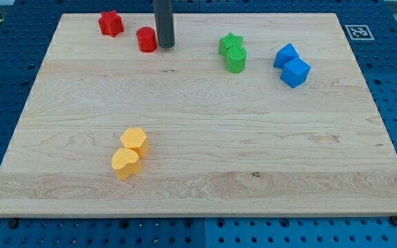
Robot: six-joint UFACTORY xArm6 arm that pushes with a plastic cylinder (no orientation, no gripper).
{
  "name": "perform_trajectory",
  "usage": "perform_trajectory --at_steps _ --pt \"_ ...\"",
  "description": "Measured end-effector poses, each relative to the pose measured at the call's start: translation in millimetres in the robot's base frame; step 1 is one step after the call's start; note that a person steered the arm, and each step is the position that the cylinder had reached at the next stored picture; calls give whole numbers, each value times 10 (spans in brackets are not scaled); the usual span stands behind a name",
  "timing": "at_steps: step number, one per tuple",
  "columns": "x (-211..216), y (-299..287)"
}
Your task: Push the red circle closer to red star
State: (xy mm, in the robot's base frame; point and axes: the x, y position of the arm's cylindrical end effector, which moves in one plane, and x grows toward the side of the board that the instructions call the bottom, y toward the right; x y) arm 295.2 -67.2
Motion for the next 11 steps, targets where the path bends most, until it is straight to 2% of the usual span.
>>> perform_trajectory --at_steps 2,4,5,7,9,11 --pt "100 0" --pt "-181 -116" --pt "-182 -138" --pt "17 -150" --pt "5 -334" --pt "-231 -452"
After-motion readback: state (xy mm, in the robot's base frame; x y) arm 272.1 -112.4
